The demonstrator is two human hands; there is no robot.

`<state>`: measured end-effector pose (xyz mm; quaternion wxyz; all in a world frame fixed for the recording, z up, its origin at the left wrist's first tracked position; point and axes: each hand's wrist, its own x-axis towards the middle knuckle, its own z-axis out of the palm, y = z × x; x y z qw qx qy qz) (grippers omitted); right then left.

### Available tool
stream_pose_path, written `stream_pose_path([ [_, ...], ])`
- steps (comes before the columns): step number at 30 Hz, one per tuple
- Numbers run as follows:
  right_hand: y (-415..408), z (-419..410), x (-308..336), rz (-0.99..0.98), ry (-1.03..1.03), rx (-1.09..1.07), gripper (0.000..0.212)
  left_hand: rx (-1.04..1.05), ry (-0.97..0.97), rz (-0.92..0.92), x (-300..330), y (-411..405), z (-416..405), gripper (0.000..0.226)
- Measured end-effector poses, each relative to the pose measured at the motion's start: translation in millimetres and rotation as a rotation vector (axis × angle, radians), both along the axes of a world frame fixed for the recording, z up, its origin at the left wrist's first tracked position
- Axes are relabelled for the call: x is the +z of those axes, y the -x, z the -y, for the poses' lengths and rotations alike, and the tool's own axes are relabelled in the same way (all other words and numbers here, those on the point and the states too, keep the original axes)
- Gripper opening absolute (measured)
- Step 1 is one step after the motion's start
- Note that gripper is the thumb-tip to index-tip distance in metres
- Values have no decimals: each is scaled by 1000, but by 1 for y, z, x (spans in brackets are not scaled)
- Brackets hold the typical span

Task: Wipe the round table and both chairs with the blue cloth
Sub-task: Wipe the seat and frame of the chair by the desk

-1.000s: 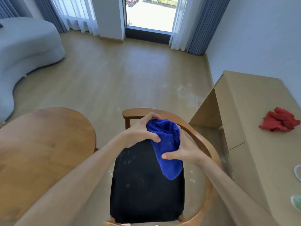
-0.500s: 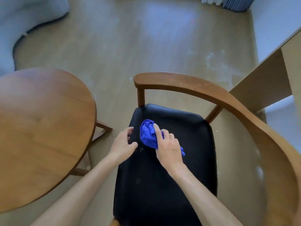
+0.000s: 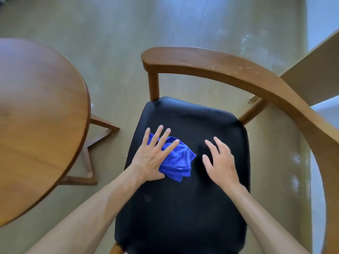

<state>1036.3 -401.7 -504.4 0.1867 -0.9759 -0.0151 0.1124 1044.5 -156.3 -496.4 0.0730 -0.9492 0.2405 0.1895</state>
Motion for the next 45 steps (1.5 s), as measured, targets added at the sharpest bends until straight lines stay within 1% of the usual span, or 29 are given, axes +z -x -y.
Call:
stream_pose_path([
  [2, 6, 21, -17, -93, 165, -23, 56, -25, -56, -20, -8, -6, 7, 108],
  [4, 15, 27, -33, -101, 242, 27, 60, -45, -61, -7, -13, -8, 10, 96],
  [7, 23, 19, -49, -40, 260, -3, 61, -74, 14, 89, -14, -5, 9, 77],
  [9, 24, 16, -57, 3, 283, -27, 59, -105, 62, 212, -17, -6, 11, 62],
  [11, 26, 18, -64, 22, 288, -29, 62, -65, 85, 275, -20, -14, 15, 51],
  [13, 27, 21, -71, 57, 279, -35, 63, 126, 64, 232, -19, -37, 15, 53],
  [15, 29, 22, -78, 94, 283, -37, 63, 331, 63, 147, -19, -68, 8, 62],
  [16, 30, 22, -80, 115, 277, -41, 62, 354, 91, 109, -21, -82, 2, 66],
  [18, 28, 22, -84, 165, 266, -51, 62, 297, 116, 75, -25, -93, -5, 70],
  [20, 28, 22, -87, 188, 259, -57, 62, 257, 92, 90, -23, -83, -7, 64],
  [23, 30, 22, -88, 211, 264, -61, 62, 262, 84, 101, -19, -43, -5, 55],
  [24, 29, 23, -89, 212, 263, -58, 61, 244, 100, 92, -16, -24, -5, 55],
  [26, 28, 24, -89, 222, 259, -58, 61, 141, 139, 64, -12, 29, -6, 55],
  [28, 29, 24, -90, 232, 260, -63, 61, -62, 175, -35, -8, 91, -3, 56],
  [30, 30, 23, -90, 241, 251, -68, 61, -306, 172, -127, -9, 138, -3, 49],
  [32, 29, 23, -89, 246, 250, -71, 62, -457, 167, -183, -12, 150, -3, 46],
  [33, 29, 23, -89, 245, 247, -75, 62, -491, 179, -177, -12, 144, -3, 47],
  [34, 29, 23, -89, 247, 244, -79, 61, -479, 205, -156, -13, 132, -5, 49],
  [35, 29, 23, -89, 253, 242, -81, 61, -420, 237, -119, -12, 114, -7, 51],
  [37, 28, 22, -90, 258, 246, -74, 61, -190, 239, 17, -12, 61, -12, 50],
  [39, 26, 22, -89, 269, 244, -76, 60, 79, 162, 142, -13, -9, -23, 49],
  [40, 26, 22, -90, 271, 246, -73, 60, 203, 132, 172, -14, -42, -29, 51],
  [41, 27, 21, -90, 272, 245, -72, 60, 301, 121, 163, -15, -71, -33, 53],
  [43, 27, 22, -92, 286, 248, -72, 60, 409, 125, 167, -22, -99, -33, 53],
  [45, 27, 23, -94, 294, 257, -72, 60, 450, 153, 205, -26, -90, -27, 49],
])
